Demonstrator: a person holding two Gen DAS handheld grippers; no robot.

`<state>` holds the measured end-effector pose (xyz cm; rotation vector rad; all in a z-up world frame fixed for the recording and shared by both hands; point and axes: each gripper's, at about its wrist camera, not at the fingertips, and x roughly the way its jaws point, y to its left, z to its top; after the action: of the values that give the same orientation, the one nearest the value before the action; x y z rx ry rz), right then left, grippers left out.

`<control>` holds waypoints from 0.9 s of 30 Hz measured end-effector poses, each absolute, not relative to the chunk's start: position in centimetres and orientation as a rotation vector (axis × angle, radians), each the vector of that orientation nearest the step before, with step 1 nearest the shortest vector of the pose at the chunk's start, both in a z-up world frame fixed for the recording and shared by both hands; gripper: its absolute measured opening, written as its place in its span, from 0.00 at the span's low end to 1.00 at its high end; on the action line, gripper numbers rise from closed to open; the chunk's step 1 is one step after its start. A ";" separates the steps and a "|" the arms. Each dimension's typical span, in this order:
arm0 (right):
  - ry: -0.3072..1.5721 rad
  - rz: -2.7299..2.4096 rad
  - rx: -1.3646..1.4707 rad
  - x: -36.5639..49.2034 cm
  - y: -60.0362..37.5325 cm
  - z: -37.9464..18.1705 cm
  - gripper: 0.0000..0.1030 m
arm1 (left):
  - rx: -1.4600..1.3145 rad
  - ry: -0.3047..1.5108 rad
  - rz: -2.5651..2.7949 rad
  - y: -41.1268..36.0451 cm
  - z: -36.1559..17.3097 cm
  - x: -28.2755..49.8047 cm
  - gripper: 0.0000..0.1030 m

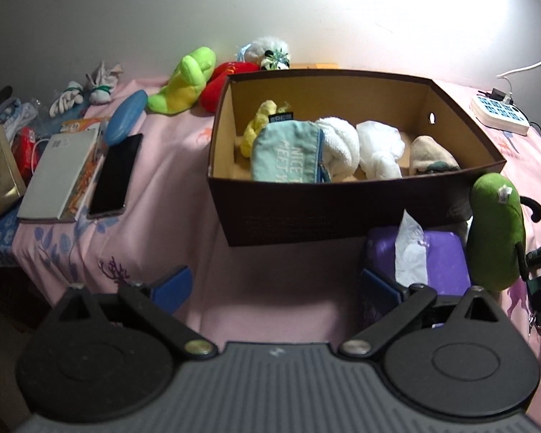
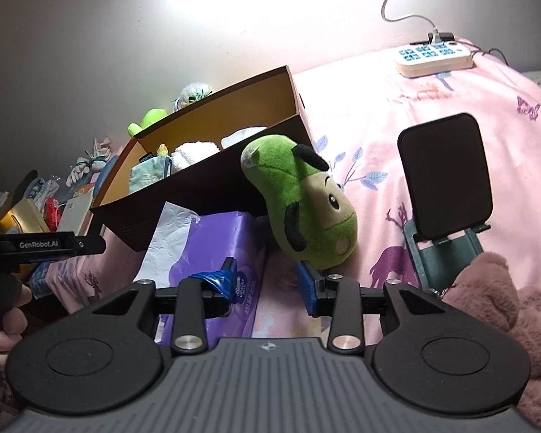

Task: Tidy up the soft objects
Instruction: 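Grasp the green pea-shaped plush with the right gripper and lift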

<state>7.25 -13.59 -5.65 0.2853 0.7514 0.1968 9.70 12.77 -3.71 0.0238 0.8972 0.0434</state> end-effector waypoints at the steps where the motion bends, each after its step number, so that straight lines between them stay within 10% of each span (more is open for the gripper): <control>1: 0.741 0.187 0.262 7.3 -13.6 -5.7 0.20 | 0.022 0.905 0.034 12.7 -3.9 9.5 0.97; 27: 0.686 0.229 0.060 12.2 -14.2 -6.6 0.23 | -0.029 0.847 -0.215 6.6 -3.1 6.9 0.99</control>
<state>12.20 -14.25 -6.57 0.0601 0.6864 0.2289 6.90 6.61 -3.14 -0.0287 0.8467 -0.2154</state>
